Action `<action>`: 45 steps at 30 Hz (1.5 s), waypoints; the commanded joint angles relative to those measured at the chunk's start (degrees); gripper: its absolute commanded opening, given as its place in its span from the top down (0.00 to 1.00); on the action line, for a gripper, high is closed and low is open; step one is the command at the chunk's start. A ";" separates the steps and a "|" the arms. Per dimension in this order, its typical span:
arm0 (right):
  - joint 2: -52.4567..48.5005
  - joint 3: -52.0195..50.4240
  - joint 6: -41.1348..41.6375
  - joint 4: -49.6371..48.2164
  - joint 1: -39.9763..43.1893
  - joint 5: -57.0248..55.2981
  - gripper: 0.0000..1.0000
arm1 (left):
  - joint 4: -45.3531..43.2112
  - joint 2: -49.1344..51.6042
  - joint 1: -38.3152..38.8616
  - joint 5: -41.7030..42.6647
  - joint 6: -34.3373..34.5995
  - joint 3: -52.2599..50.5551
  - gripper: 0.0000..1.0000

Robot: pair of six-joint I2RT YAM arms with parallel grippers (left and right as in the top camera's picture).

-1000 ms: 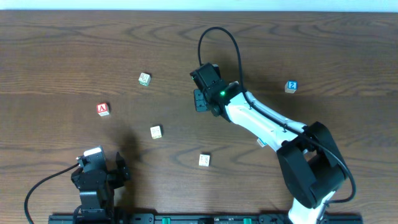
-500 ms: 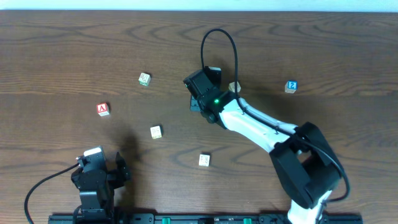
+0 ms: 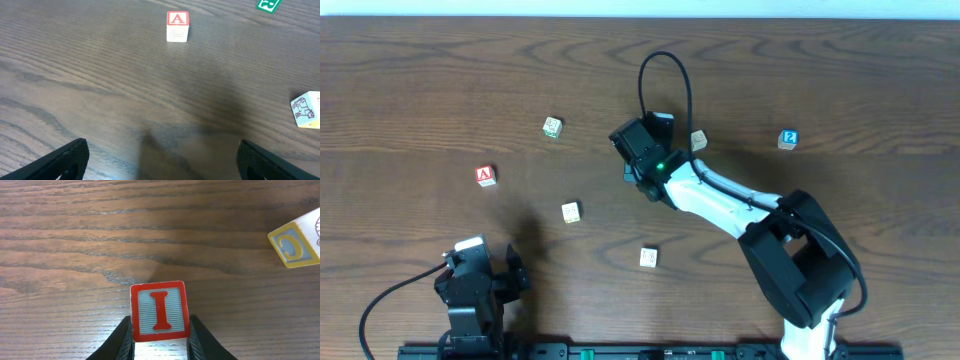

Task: Spell out Ai2
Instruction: 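Lower the 'I' block onto the table and open the right gripper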

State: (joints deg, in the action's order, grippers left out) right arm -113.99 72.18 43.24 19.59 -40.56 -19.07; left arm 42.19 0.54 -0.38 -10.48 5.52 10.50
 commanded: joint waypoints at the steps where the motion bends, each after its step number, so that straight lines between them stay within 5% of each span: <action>1: -1.27 -0.22 1.05 -0.11 -0.57 -1.70 0.99 | 1.03 -0.33 -0.35 -0.15 -0.83 -0.92 0.05; 16: -3.04 -0.22 0.85 -0.33 -0.79 -2.56 0.99 | 1.03 -0.33 -0.35 -0.15 -0.83 -0.92 0.04; 23: -3.19 -0.22 0.85 -0.48 -0.79 -2.56 0.80 | 1.03 -0.33 -0.35 -0.15 -0.83 -0.92 0.05; 32: -3.30 -0.22 1.18 -0.57 -0.79 -2.54 0.79 | 1.03 -0.33 -0.35 -0.15 -0.83 -0.92 0.05; 45: -3.87 -0.22 2.19 -0.59 -0.85 -2.23 0.60 | 1.03 -0.33 -0.35 -0.15 -0.83 -0.92 0.05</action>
State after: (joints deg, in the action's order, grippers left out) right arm -115.92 72.18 44.58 19.00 -40.80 -20.53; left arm 42.19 0.54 -0.38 -10.48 5.52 10.50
